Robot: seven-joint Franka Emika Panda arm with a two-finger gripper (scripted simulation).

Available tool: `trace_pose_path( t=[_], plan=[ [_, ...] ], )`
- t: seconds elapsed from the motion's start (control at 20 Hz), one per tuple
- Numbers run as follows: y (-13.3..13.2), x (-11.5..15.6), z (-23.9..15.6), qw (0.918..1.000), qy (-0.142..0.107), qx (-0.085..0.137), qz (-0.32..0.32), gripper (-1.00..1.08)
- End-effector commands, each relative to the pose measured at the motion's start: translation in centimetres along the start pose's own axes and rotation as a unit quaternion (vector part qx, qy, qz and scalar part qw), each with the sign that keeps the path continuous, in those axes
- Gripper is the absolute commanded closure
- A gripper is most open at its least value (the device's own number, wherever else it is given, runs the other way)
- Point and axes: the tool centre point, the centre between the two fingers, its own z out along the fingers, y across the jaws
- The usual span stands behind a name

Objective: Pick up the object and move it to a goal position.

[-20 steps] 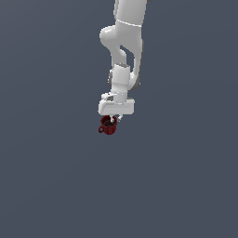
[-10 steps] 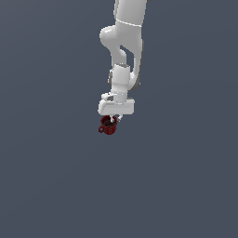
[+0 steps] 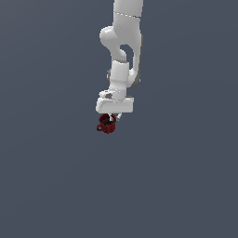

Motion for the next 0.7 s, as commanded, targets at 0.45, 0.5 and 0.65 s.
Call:
trace_pose_path(
  t=[0.45, 0.5, 0.65],
  plan=[
    [3.9, 3.5, -3.5, 1.0, 0.003, 0.003, 0.002, 1.08],
    [4.2, 3.7, -3.8, 1.0, 0.003, 0.003, 0.002, 1.08],
    [5.0, 4.4, -4.4, 1.0, 0.003, 0.003, 0.002, 1.08]
  ],
)
